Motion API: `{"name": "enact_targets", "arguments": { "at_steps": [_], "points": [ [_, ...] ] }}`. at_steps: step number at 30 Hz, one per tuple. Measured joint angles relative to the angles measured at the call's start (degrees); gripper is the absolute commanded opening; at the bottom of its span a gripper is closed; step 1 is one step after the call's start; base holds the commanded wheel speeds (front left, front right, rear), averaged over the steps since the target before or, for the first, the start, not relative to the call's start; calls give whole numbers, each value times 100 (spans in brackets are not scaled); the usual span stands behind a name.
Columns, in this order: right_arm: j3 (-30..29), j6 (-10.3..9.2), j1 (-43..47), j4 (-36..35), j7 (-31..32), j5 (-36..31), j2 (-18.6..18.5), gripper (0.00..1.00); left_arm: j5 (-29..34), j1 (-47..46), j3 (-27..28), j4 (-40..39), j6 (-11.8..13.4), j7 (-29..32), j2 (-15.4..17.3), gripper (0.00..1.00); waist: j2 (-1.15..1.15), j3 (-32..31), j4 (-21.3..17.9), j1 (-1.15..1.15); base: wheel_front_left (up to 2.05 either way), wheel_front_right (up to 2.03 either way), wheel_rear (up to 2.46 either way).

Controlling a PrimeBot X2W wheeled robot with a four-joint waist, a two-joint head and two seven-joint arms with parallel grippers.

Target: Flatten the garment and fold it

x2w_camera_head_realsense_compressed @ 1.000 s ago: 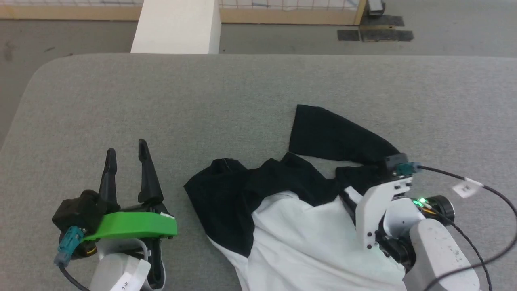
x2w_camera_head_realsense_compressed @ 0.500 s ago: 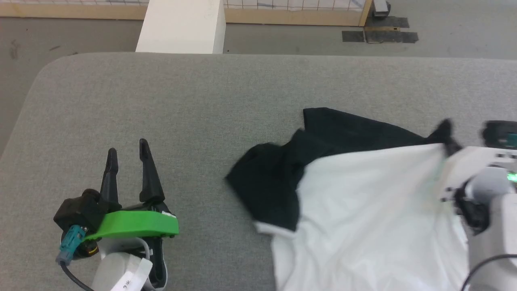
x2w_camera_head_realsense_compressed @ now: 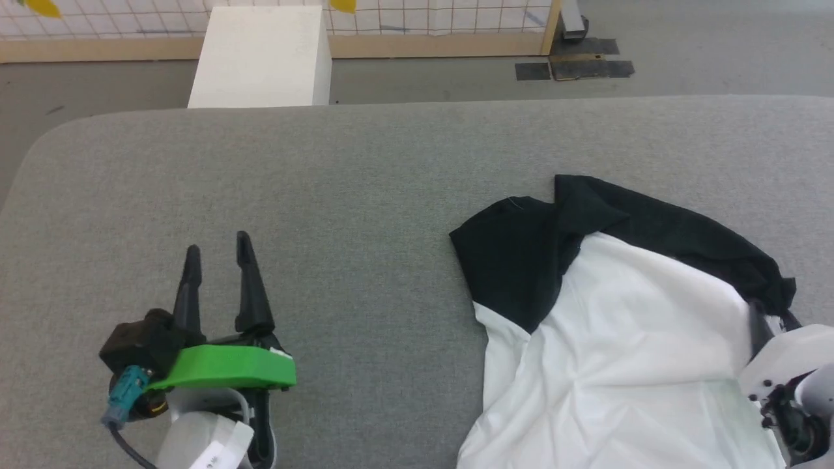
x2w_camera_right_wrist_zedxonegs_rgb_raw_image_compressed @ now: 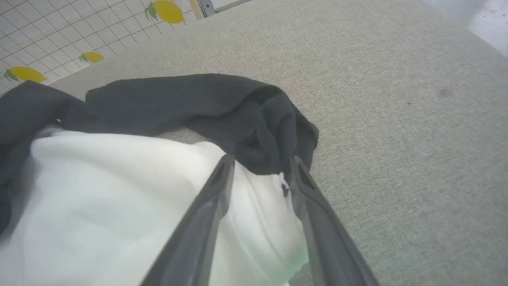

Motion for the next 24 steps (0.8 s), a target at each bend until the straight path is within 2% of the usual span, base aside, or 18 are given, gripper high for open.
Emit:
{"name": "enact_targets", "arguments": {
  "at_steps": [4, 6, 9, 12, 17, 20, 24],
  "points": [
    [669, 0, 330, -527, -870, 434, -2, 100, 4, -57, -510, 155, -136, 0, 1, 100, 0, -35, -99, 0, 0, 0, 0],
    [886, 1, 525, -784, -1227, 580, 7, 100, -30, -190, -994, 323, -255, 0, 0, 100, 0, -58, -140, 0, 0, 0, 0],
    [1058, 1, 789, -1040, -1479, 700, 3, 100, -98, -572, -1800, 691, -432, 64, -3, 100, 0, -76, -196, 0, 0, 0, 0],
    [1196, 1, 906, -1235, -1539, 743, 2, 100, -202, -1108, -2565, 1113, -530, 408, -13, 100, 0, -66, -277, 0, 0, 0, 0],
    [1400, 1, 913, -1507, -1543, 751, 2, 100, -614, -2093, -3557, 1757, -488, 951, -18, 100, 0, 35, -437, 0, 0, 0, 0],
    [1544, 1, 907, -1601, -1552, 818, 1, 100, -1061, -2793, -4129, 2153, -291, 1351, -21, 100, 0, 153, -570, 0, 0, 0, 0],
    [1724, 1, 895, -1671, -1569, 934, 1, 100, -1515, -3556, -4611, 2632, -34, 1770, -21, 100, 0, 290, -755, 0, 0, 0, 0]
  ]
}}
